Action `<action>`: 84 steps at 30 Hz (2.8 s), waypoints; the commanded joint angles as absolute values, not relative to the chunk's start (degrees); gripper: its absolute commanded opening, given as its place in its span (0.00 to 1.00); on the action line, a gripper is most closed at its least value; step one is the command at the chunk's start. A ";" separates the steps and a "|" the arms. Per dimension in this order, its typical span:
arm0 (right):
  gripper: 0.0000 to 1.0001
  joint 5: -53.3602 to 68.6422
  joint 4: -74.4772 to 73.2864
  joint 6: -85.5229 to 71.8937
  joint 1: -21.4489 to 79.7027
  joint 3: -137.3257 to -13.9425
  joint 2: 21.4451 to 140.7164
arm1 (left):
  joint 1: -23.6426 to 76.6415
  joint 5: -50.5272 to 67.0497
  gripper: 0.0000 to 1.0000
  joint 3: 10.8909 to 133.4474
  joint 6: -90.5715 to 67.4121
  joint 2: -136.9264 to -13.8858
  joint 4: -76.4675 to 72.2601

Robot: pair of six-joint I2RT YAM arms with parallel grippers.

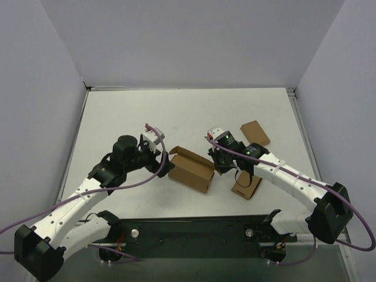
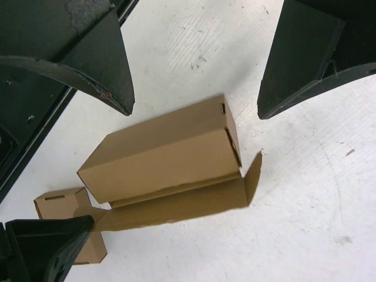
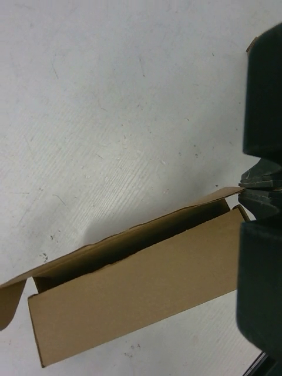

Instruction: Fold the paper box

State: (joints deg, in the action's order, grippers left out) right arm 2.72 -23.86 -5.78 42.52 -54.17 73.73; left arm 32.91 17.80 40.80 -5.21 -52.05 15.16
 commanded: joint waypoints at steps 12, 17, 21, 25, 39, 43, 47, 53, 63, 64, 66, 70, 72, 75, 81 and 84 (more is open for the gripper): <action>0.00 3.16 -25.93 -0.53 43.33 -57.39 70.14 | 32.34 16.44 0.92 50.01 1.32 -64.15 16.26; 0.00 3.87 -25.75 -0.44 43.50 -57.30 69.87 | 32.34 15.47 0.89 50.97 1.32 -66.62 16.08; 0.00 3.96 -25.84 -0.53 43.59 -57.30 69.87 | 32.43 15.29 0.83 51.94 1.32 -69.95 15.65; 0.00 3.87 -25.67 -0.44 43.77 -57.22 69.70 | 32.52 15.47 0.70 53.17 0.88 -72.77 15.91; 0.00 1.76 -25.66 -0.53 43.77 -57.22 69.96 | 33.57 13.01 0.24 54.49 -1.65 -75.58 18.36; 0.00 1.58 -25.75 -0.44 43.86 -57.30 70.57 | 34.10 12.13 0.16 54.75 -2.98 -76.29 19.51; 0.00 1.32 -25.84 -0.53 43.86 -57.48 71.19 | 34.80 10.55 0.11 55.28 -4.65 -76.99 21.18; 0.00 0.26 -26.02 -0.53 43.86 -57.66 71.10 | 35.51 8.18 0.08 56.43 -10.18 -77.43 23.20; 0.00 -2.37 -26.19 -2.81 43.95 -57.83 71.72 | 40.07 2.12 0.06 53.44 -18.89 -75.67 20.39; 0.00 -3.16 -26.19 -3.25 44.03 -57.92 71.63 | 40.77 0.46 0.06 53.35 -18.90 -75.76 20.56; 0.11 -5.70 -26.28 -5.00 44.03 -58.01 71.46 | 41.48 -1.13 0.06 53.79 -18.46 -76.11 20.92; 0.49 -9.57 -27.24 -8.61 44.03 -58.36 68.12 | 42.89 -4.30 0.06 55.37 -16.27 -76.38 22.67; 0.59 -11.50 -26.81 -9.05 44.64 -57.57 64.26 | 43.15 -4.83 0.06 55.81 -15.47 -76.38 23.20; 0.65 -16.06 -23.74 -7.22 47.89 -53.89 57.94 | 43.68 -4.75 0.06 55.81 -14.86 -76.20 23.29; 0.57 -14.68 -18.11 -4.57 56.86 -48.96 52.29 | 44.47 -4.57 0.05 55.98 -14.41 -76.46 23.03; 0.49 -13.01 -15.31 -3.52 59.93 -48.43 55.01 | 44.74 -4.48 0.05 56.16 -13.98 -76.46 23.03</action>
State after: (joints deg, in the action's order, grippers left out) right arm -12.86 -20.12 -5.52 56.69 -50.02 51.27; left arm 44.10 -4.12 53.74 -15.25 -76.93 22.79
